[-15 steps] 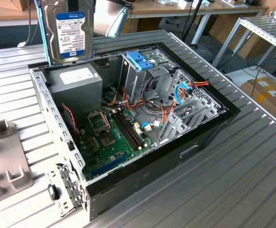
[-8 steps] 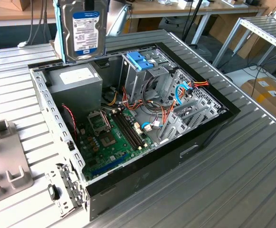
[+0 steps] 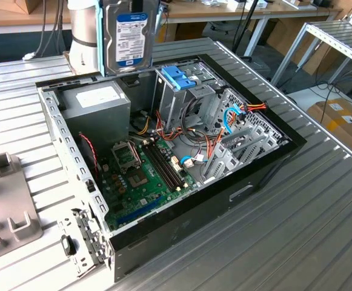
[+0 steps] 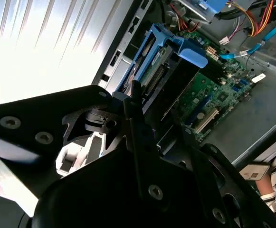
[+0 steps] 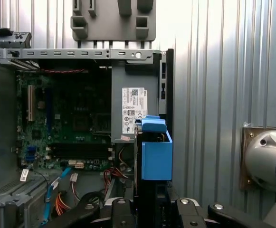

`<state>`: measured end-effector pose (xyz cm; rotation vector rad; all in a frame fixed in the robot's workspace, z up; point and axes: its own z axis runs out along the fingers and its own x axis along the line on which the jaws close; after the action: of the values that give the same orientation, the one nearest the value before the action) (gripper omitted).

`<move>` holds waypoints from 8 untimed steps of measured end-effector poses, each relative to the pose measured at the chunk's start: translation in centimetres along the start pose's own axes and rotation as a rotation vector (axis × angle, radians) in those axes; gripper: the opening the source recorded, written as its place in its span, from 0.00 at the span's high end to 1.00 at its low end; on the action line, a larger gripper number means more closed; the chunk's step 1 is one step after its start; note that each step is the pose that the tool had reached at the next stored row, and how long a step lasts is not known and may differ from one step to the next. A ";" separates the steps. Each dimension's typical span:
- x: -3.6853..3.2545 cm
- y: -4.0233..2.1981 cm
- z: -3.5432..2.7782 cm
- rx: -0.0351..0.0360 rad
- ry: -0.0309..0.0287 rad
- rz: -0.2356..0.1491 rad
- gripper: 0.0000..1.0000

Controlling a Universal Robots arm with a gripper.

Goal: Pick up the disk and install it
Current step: 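Pick up the disk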

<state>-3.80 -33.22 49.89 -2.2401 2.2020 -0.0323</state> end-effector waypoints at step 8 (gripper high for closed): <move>-0.09 -4.98 0.07 -0.0016 -0.0001 0.000 0.65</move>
<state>1.18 -33.05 49.89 -2.2409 2.2028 -0.0304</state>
